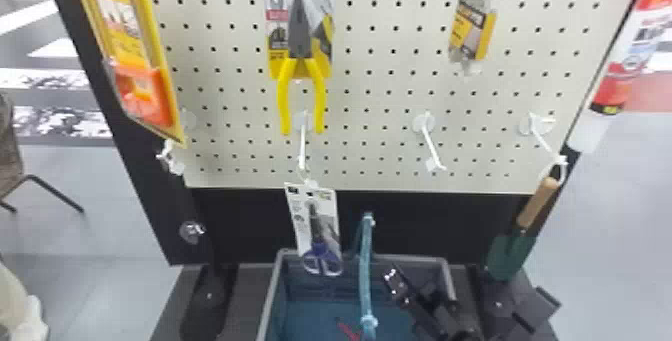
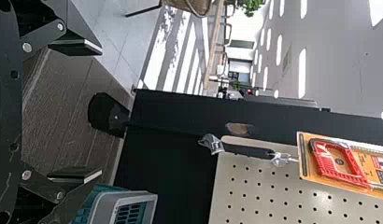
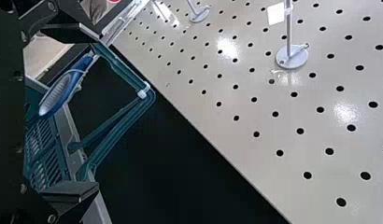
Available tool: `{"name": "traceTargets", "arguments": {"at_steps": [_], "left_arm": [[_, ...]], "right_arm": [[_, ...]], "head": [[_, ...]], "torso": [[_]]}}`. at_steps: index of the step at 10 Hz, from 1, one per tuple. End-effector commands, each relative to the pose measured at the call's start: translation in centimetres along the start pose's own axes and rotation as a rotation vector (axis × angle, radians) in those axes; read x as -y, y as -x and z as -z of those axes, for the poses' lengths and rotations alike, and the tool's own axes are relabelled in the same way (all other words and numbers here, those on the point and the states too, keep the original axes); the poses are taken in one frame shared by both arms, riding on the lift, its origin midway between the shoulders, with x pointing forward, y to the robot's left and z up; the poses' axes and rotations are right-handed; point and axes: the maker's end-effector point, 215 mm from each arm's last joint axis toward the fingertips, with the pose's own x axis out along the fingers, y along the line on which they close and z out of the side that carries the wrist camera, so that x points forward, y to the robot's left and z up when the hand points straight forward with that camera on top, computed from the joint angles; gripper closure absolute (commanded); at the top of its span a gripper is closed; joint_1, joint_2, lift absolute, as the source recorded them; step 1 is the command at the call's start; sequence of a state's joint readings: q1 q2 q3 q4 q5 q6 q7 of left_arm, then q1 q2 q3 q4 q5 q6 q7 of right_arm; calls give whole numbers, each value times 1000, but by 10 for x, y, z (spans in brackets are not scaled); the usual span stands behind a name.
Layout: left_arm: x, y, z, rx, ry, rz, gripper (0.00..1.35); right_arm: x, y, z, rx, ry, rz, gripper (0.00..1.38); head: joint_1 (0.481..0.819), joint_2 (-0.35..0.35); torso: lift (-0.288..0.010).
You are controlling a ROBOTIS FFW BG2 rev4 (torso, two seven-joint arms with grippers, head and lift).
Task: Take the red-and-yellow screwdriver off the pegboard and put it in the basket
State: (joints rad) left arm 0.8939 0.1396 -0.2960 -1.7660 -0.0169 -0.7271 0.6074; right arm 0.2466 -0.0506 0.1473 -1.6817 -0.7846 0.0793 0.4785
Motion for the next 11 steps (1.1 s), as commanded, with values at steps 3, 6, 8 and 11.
{"name": "traceTargets", "arguments": {"at_steps": [3,6,8,11], "left_arm": [[0,0,0,0,0,0,366],[1,0,0,-1,1,1,366],[1,0,0,-1,1,1,366],[0,0,1,-3,1,0,366]], "right_arm": [[-2,1,-3,4,8,-2,176],[-4,3,-5,11,10,-3,176],[-5,3,-8,16,19,0,176],[-5,3,-8,14,21,0,176]], "head": [[549,0],[549,0],[549,0],[549,0]], "torso": [[-100],[-100],[-100],[-100]]}}
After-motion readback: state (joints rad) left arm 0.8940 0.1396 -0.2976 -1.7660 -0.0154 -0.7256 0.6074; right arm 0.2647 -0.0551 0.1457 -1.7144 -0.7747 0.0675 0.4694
